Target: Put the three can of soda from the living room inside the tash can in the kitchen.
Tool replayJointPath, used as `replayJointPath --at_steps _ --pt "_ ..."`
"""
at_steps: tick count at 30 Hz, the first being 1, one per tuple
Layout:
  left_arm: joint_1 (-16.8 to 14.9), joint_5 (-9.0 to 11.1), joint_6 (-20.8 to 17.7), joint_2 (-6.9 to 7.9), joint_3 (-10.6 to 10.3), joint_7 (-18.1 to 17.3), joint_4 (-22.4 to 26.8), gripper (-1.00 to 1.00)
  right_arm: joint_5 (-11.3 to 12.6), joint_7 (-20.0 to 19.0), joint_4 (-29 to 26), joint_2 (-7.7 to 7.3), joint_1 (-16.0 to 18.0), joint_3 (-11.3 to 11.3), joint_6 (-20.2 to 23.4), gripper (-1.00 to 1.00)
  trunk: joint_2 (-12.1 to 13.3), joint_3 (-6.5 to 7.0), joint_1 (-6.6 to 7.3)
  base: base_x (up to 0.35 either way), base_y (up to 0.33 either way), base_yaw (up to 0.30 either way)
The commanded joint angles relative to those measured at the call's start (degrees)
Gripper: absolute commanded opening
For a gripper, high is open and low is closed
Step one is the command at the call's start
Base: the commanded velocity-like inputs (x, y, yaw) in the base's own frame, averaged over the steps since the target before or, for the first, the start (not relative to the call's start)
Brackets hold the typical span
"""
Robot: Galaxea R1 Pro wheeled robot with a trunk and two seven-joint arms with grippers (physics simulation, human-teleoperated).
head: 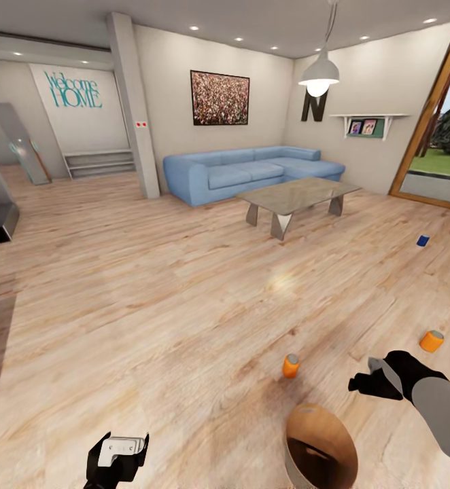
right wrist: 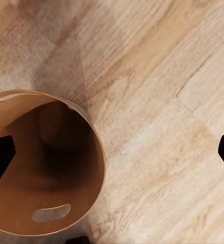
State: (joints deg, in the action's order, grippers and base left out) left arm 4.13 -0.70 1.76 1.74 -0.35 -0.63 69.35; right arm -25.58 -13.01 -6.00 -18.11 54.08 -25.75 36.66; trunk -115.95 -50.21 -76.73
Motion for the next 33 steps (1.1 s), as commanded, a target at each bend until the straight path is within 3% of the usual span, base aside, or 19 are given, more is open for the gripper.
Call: replayJointPath --at_steps 1,33 --pt "0.0 0.0 0.02 0.0 0.0 -0.01 0.0 1.0 0.0 0.0 -0.02 0.0 -0.02 0.0 0.0 1.0 -0.42 -0.28 -0.22 0.0 0.0 0.0" --pt "0.0 0.0 0.03 0.02 -0.08 -0.07 0.0 1.0 -0.08 0.0 0.52 0.09 -0.29 0.09 -0.34 1.0 -13.25 -8.89 -7.25 0.0 0.0 0.0"
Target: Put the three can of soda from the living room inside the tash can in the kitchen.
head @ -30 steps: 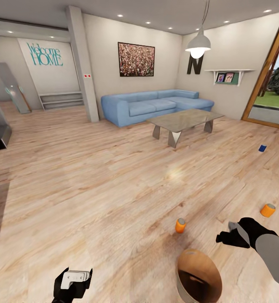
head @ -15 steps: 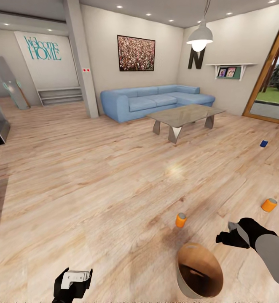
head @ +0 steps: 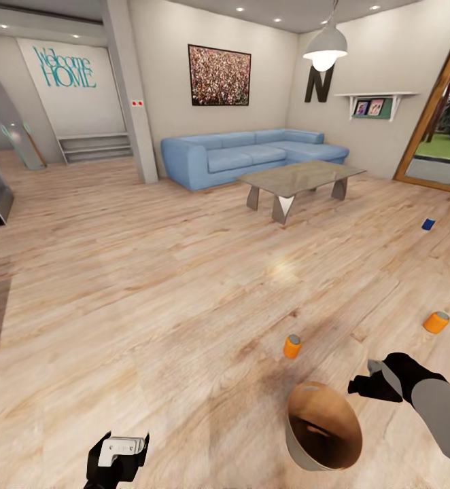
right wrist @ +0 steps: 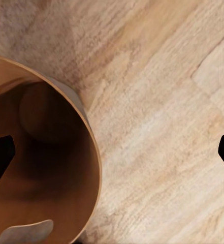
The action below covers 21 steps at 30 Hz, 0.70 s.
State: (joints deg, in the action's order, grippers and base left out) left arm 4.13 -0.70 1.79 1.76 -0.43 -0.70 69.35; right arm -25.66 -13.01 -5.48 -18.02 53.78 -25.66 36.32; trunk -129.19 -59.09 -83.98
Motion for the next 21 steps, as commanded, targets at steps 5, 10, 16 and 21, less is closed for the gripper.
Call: replayJointPath --at_steps 5,10,16,21 --pt "0.0 0.0 -0.03 0.0 0.01 0.0 0.0 1.0 0.0 0.0 0.02 0.0 -0.06 0.0 -0.02 1.0 -2.02 -1.35 -1.1 0.0 0.0 0.0" --pt "0.0 0.0 -0.08 -0.03 0.03 0.0 0.0 1.0 0.0 0.0 0.06 0.0 -0.07 0.0 -0.02 1.0 -4.03 -2.7 -2.2 0.0 0.0 0.0" --pt "0.0 0.0 -0.12 -0.02 0.03 0.0 0.0 1.0 0.0 0.0 0.11 0.05 -0.08 0.0 -0.02 1.0 -6.43 -4.31 -3.52 0.0 0.0 0.0" --pt "0.0 0.0 -0.12 -0.04 0.06 0.0 0.0 1.0 0.0 0.0 0.11 0.15 -0.08 0.0 -0.02 1.0 -6.43 -4.76 -3.52 0.0 0.0 0.0"
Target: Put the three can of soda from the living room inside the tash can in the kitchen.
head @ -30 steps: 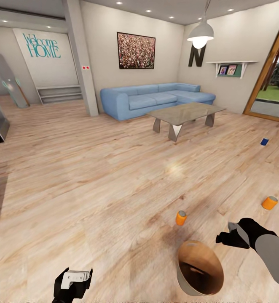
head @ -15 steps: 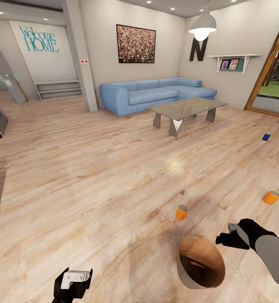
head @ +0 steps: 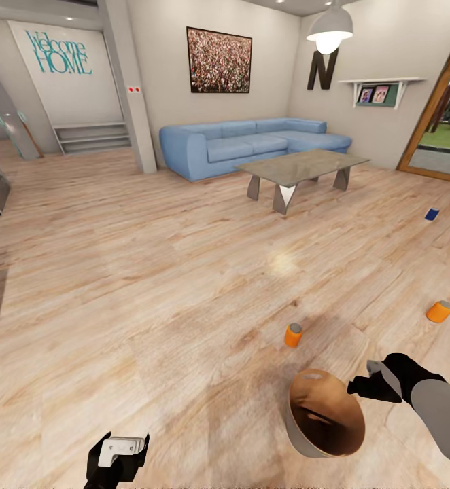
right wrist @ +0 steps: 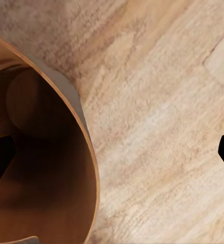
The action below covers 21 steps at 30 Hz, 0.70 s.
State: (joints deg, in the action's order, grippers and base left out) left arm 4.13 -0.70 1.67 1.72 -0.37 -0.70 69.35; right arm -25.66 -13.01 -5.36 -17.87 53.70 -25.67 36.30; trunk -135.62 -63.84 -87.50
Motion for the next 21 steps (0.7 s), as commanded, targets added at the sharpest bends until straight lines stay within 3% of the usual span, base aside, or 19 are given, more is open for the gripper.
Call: replayJointPath --at_steps 1,14,21 --pt "0.0 0.0 0.0 0.01 0.0 0.0 0.0 1.0 -0.01 0.0 0.0 0.06 0.0 0.0 0.0 1.0 0.0 -0.09 0.0 0.0 0.0 0.0" --pt "0.0 0.0 0.0 -0.02 0.01 0.01 0.0 1.0 -0.09 0.0 -0.11 0.46 -0.19 0.0 0.0 1.0 0.0 -1.06 0.0 0.0 0.0 0.0" --pt "0.0 0.0 -0.07 -0.03 0.02 0.0 0.0 1.0 -0.09 0.0 -0.16 0.49 -0.33 0.06 0.0 1.0 -2.81 -2.65 -1.54 0.0 0.0 0.0"
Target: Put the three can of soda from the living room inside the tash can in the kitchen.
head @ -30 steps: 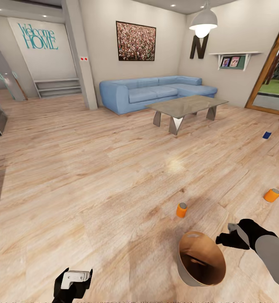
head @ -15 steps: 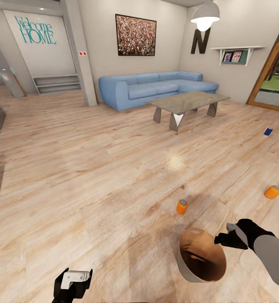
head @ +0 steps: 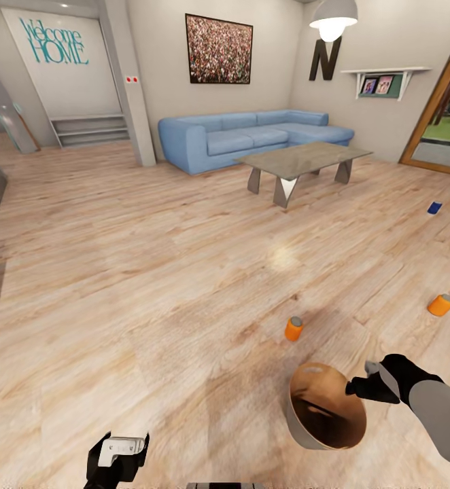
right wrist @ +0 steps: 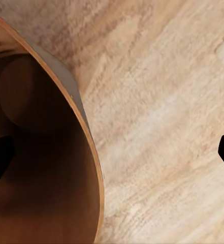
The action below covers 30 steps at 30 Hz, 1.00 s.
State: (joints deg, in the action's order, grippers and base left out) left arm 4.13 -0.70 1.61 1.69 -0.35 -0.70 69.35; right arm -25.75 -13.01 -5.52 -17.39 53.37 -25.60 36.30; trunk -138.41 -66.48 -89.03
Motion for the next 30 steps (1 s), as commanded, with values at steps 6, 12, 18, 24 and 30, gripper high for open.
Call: replayJointPath --at_steps 6,12,18,24,30 --pt "0.0 0.0 -0.02 0.03 0.0 0.0 0.0 1.0 -0.01 0.0 -0.08 0.28 -0.03 0.02 0.0 1.0 -2.02 -1.16 -1.1 0.0 0.0 0.0" --pt "0.0 0.0 -0.02 0.01 0.0 0.0 0.0 1.0 0.0 0.0 -0.01 0.38 -0.04 0.03 -0.06 1.0 -2.02 -1.37 -1.1 0.0 0.0 0.0" --pt "0.0 0.0 -0.02 0.02 0.0 0.0 0.0 1.0 0.0 0.0 0.1 0.36 -0.09 0.03 -1.09 1.0 -2.02 -1.42 -1.1 0.0 0.0 0.0" --pt "0.0 0.0 -0.03 0.04 0.0 0.0 0.0 1.0 0.0 0.0 0.14 0.34 -0.1 -0.05 -2.16 1.0 -2.42 -1.6 -1.32 0.0 0.0 0.0" --pt "0.0 0.03 -0.05 0.04 0.04 0.0 0.0 1.0 0.02 0.0 0.16 0.34 -0.11 -0.13 -2.42 1.0 -4.03 -2.32 -2.2 0.0 0.0 0.0"
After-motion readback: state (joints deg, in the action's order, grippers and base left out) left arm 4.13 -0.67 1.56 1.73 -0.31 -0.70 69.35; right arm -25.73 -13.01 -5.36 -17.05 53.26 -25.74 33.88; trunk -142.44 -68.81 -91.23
